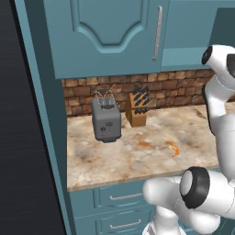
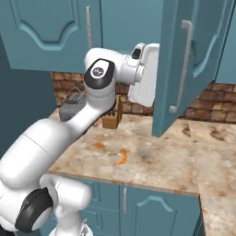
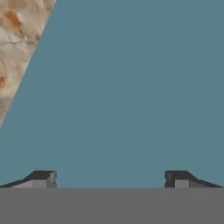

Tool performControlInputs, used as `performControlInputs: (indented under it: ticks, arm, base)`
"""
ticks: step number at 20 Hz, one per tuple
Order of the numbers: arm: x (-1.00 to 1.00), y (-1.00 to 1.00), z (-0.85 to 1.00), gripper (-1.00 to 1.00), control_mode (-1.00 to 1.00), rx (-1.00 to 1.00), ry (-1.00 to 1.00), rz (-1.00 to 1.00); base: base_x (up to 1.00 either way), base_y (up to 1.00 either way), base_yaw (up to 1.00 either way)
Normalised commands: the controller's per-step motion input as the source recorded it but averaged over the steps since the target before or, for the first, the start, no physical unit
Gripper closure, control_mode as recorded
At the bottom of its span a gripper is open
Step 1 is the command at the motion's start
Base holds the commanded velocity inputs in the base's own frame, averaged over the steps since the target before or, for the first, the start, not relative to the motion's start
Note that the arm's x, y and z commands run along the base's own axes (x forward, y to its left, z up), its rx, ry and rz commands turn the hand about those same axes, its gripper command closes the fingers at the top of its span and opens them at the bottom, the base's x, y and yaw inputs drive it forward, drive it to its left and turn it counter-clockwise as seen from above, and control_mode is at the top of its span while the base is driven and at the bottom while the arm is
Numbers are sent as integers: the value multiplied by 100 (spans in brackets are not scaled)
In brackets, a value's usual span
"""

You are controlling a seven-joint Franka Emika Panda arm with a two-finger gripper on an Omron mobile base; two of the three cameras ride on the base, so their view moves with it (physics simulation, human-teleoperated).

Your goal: Retrieve the tupperware from the cabinet, then place the raw meat into the tupperware to avoid contamination.

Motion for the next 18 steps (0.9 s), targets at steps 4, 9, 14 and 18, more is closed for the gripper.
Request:
performControlInputs:
  ticks: [4, 9, 14, 18]
  arm:
    - [-7, -88, -8, -100, -100, 5, 1, -8]
    - [-9, -60, 0, -100, -100, 6, 0, -2]
    - [-25, -12, 0, -100, -100, 5, -4, 2]
    - [-29, 0, 0, -100, -100, 0, -7, 4]
  base:
    - [0, 0, 0]
    - [0, 0, 0]
    - [0, 0, 0]
    - [0, 0, 0]
